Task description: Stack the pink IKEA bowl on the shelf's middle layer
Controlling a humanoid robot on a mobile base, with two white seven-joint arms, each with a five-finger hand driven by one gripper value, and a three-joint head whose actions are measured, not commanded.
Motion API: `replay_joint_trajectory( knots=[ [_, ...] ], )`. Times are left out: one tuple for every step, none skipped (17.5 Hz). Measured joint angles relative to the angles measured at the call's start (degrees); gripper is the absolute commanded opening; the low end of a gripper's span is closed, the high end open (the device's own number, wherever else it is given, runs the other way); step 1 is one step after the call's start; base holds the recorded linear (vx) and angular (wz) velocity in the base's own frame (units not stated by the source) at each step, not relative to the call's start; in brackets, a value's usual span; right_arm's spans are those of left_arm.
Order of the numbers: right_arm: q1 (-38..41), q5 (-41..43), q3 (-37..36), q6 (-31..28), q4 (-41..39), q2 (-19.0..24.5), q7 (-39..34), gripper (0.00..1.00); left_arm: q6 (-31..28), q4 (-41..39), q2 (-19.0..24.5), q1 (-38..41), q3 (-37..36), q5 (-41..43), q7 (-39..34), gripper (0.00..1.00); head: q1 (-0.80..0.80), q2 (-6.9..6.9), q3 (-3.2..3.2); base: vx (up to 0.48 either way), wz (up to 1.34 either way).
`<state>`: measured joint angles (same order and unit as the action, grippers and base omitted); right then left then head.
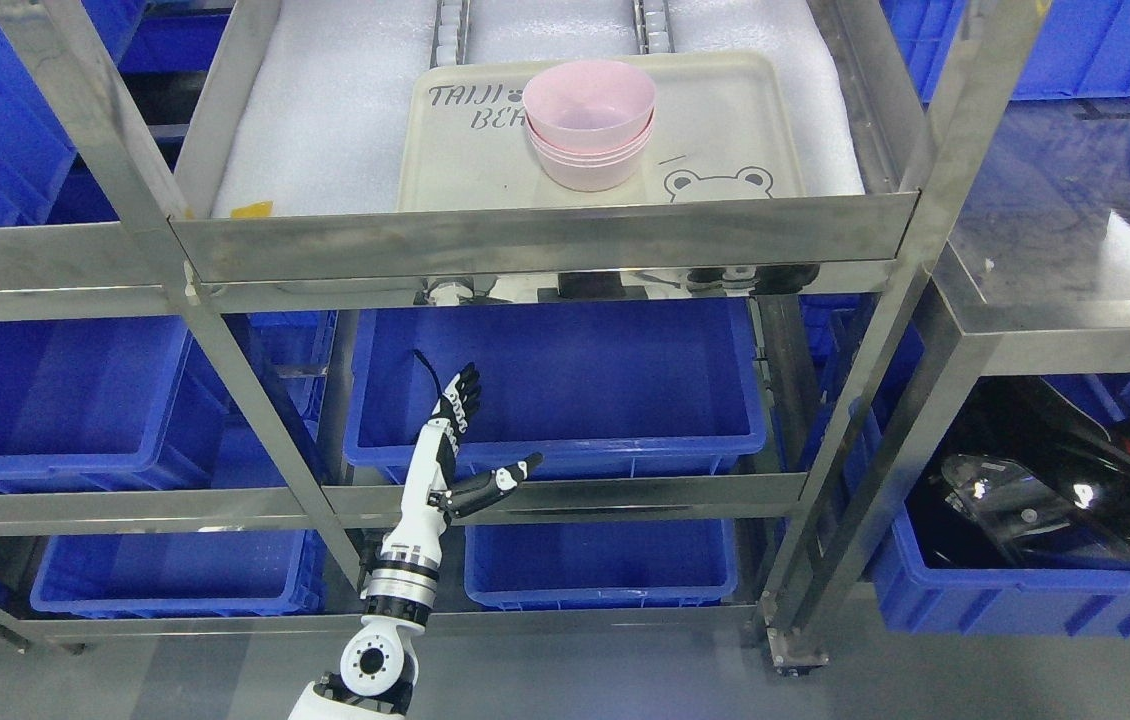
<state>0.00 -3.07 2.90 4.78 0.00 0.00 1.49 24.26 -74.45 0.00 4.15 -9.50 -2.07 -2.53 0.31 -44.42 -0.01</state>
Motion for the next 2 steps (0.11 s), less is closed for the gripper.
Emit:
replay_joint_trajectory(
  knots=[
    [0.00, 0.00, 0.00, 0.00, 0.00, 0.00, 0.00, 1.00, -0.12, -0.17, 0.00, -0.14, 0.01, -0.23, -0.01, 0.99, 0.00, 0.00, 0.00, 0.000, 0.00],
    [0.00, 0.00, 0.00, 0.00, 0.00, 0.00, 0.00, 1.00, -0.18, -0.31, 0.00, -0.22, 0.02, -0.40, -0.01, 0.99, 0.00, 0.00, 0.00, 0.000, 0.00]
  ],
)
